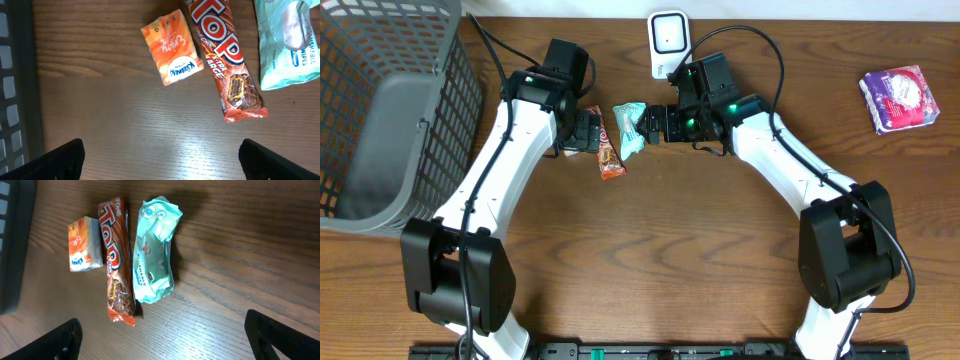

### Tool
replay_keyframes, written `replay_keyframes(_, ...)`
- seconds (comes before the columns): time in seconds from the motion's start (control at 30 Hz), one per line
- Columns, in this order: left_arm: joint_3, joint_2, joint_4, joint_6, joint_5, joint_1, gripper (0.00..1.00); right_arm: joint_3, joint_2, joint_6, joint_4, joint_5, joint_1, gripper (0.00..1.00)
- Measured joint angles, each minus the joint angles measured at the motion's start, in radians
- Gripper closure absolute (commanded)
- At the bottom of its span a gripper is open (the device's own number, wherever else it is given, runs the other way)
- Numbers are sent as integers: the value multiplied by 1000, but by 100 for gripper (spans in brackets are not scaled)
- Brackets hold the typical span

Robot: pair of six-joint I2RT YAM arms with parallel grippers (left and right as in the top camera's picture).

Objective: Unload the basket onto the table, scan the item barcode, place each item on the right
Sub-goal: 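Move the right gripper back toward the green wipes pack, then lower the right gripper onto the green wipes pack and grasp it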

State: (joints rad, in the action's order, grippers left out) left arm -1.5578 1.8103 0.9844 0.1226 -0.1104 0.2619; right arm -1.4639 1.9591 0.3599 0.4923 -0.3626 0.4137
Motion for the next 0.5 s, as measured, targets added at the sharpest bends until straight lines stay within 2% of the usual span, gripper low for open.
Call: replay_keyframes(0.5,0,0,0,0,0,0,2,1,0,4,73,-5,0,1)
